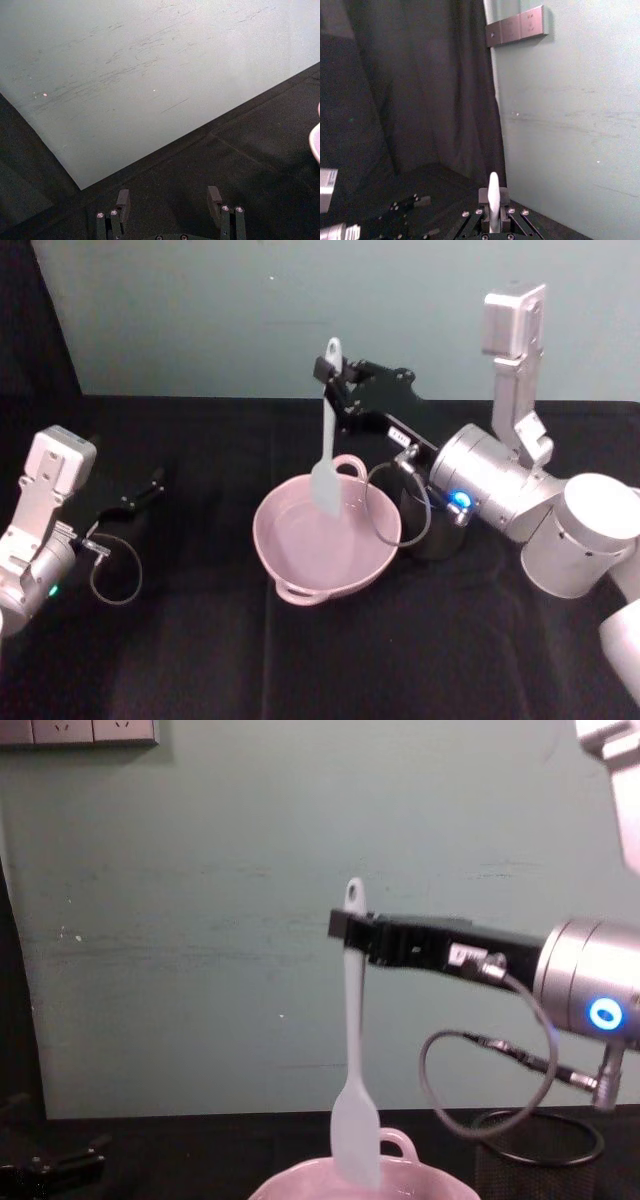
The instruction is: Use the one hand to pick up the spoon and stir the clear water in the bowl.
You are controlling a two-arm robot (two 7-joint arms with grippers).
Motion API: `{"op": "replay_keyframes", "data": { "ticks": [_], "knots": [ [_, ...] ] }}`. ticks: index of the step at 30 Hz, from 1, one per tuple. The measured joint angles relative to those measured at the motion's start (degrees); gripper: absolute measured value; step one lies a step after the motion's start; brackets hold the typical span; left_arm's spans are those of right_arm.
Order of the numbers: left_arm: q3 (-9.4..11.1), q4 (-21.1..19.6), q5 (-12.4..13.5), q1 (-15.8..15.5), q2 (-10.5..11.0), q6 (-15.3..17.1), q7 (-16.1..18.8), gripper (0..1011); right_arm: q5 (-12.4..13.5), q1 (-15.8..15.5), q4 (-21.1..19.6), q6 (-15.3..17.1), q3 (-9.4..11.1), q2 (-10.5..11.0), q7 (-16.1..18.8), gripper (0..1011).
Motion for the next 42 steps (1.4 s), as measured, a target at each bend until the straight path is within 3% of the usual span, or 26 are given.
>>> {"op": "replay_keyframes", "data": {
  "ticks": [17, 26, 32, 42],
  "knots": [
    [0.0, 0.0, 0.0, 0.0, 0.0, 0.0, 0.0, 1011, -3.9, -2.3, 2.8, -5.1, -2.7, -0.4, 3.5, 114],
    [0.0, 0.0, 0.0, 0.0, 0.0, 0.0, 0.0, 1011, -5.3, -1.0, 6.4, -6.2, -3.8, -2.8, 4.3, 114],
    [0.0, 0.0, 0.0, 0.0, 0.0, 0.0, 0.0, 1011, -6.0, 1.4, 11.0, -7.0, -4.2, -5.4, 4.5, 114],
    [0.0, 0.0, 0.0, 0.0, 0.0, 0.0, 0.0, 1011, -6.9, 3.7, 16.1, -8.3, -2.5, -7.8, 3.0, 114]
  ]
}}
